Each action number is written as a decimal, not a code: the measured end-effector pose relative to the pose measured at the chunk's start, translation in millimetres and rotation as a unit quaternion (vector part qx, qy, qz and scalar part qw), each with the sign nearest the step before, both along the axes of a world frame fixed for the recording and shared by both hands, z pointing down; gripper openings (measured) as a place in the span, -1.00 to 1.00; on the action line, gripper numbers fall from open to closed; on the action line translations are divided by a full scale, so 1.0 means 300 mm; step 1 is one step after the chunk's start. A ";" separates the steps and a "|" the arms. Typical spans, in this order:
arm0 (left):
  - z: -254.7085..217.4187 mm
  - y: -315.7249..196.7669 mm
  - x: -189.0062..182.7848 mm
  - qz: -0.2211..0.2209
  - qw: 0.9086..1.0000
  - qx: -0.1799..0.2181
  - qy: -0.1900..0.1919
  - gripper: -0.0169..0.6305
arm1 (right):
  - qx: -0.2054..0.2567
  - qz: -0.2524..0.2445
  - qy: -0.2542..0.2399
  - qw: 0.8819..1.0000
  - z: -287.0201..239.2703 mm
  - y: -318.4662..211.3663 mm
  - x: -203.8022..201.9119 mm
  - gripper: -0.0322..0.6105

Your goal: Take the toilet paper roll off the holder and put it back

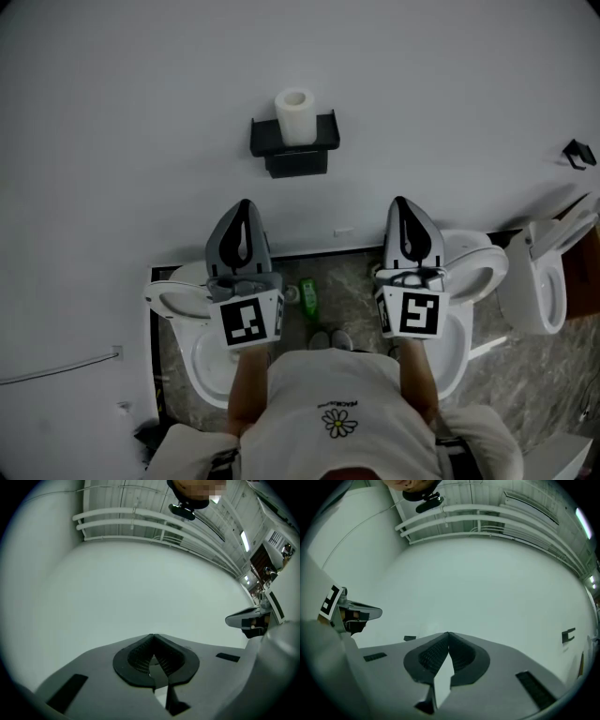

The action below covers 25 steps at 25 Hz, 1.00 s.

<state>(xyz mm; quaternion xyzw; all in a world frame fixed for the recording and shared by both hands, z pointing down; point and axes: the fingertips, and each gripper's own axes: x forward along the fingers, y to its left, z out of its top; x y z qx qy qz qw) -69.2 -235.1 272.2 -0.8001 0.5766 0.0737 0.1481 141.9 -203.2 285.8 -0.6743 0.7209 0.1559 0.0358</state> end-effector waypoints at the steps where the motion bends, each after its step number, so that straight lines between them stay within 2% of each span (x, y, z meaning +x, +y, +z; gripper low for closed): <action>1: 0.006 0.007 -0.001 -0.001 1.000 0.001 0.000 -0.90 | -0.008 0.001 -0.003 1.000 0.024 0.006 0.004 -0.87; 6: 0.029 0.028 0.007 -0.002 1.000 0.000 0.000 -0.90 | -0.031 0.001 -0.010 0.999 0.086 0.014 0.020 -0.87; 25: 0.045 0.067 -0.021 -0.009 1.000 0.003 0.008 -0.90 | -0.034 -0.011 0.008 0.999 0.084 0.025 0.000 -0.87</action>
